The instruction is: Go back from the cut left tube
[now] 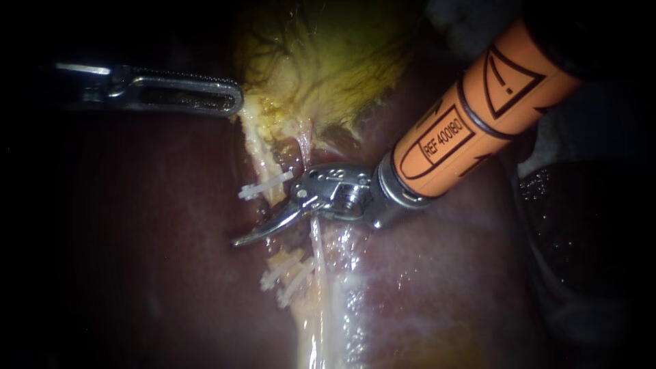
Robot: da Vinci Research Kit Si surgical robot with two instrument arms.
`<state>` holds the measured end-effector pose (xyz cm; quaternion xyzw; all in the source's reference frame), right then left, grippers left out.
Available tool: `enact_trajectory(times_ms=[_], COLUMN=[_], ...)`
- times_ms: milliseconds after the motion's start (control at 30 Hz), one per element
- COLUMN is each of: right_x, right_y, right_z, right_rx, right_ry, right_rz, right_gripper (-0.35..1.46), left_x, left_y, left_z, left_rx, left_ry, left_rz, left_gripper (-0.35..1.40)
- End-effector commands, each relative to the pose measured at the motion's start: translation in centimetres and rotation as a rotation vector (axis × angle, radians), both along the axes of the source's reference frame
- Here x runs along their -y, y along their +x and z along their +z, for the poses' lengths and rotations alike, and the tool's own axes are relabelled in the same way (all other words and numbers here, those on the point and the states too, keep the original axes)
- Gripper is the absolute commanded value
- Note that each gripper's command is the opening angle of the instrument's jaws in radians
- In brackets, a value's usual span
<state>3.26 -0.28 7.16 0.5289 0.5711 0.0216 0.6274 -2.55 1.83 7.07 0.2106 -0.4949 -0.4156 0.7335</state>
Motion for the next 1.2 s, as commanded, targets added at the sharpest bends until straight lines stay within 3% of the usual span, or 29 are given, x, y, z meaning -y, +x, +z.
enact_trajectory(times_ms=[33,133,167,300,367,467,733,867,1000,1100,1200], right_x=[0.0,0.01,0.01,0.02,0.05,0.09,0.17,0.18,0.13,0.07,0.03], right_y=[0.0,0.01,0.01,0.01,0.0,-0.01,-0.11,-0.26,-0.51,-0.68,-0.83], right_z=[0.0,0.0,-0.01,-0.02,-0.04,-0.09,-0.17,-0.22,-0.31,-0.42,-0.55], right_rx=[0.0,-0.001,-0.003,0.025,0.046,0.079,0.159,0.211,0.229,0.266,0.339], right_ry=[0.0,-0.013,-0.023,-0.031,-0.035,-0.039,-0.066,-0.162,-0.233,-0.372,-0.517], right_rz=[0.0,0.012,0.025,0.081,0.121,0.178,0.31,0.435,0.506,0.516,0.474], right_gripper=[-0.35,-0.35,-0.03,0.78,1.08,1.3,1.45,1.45,1.45,1.45,1.45], left_x=[0.0,0.0,0.0,0.0,0.0,0.0,0.0,0.01,0.01,0.01,0.01], left_y=[0.0,0.0,0.0,0.0,0.0,0.01,0.01,0.01,0.01,0.01,0.01], left_z=[0.0,0.0,0.0,0.0,0.0,0.0,0.0,0.0,0.0,0.0,0.0], left_rx=[0.0,0.0,0.0,0.0,0.0,0.0,0.0,0.0,0.0,0.0,0.002], left_ry=[0.0,0.0,0.0,0.0,0.0,0.0,0.0,0.0,0.0,0.0,-0.001], left_rz=[0.0,0.0,0.0,0.0,0.0,0.001,0.001,0.0,0.0,0.001,-0.001], left_gripper=[-0.35,-0.35,-0.35,-0.35,-0.35,-0.35,-0.35,-0.35,-0.35,-0.35,-0.35])
